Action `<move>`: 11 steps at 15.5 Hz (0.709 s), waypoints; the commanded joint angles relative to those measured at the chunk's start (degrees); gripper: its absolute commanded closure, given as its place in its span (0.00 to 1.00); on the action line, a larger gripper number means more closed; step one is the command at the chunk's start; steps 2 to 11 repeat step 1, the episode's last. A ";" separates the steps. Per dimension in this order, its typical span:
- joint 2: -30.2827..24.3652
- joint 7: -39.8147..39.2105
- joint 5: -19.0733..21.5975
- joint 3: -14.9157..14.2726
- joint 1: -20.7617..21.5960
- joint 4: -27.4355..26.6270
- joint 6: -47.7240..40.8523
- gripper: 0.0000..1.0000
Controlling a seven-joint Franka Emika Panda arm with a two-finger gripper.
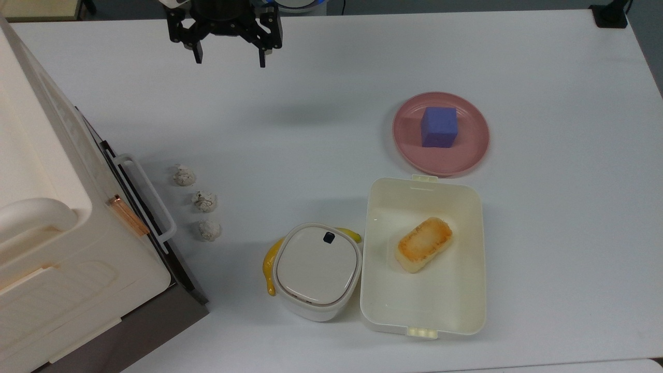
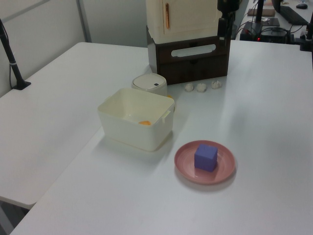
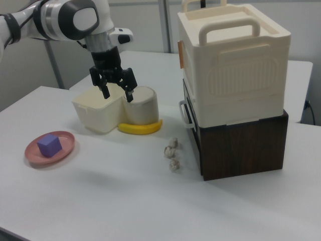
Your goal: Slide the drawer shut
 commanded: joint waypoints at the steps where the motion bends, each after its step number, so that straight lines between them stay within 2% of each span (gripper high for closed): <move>1: -1.49 -1.57 0.77 -0.33 -0.09 -0.97 -1.01 0.00; 11: -1.49 -1.57 0.77 -0.33 -0.09 -0.97 -1.01 0.00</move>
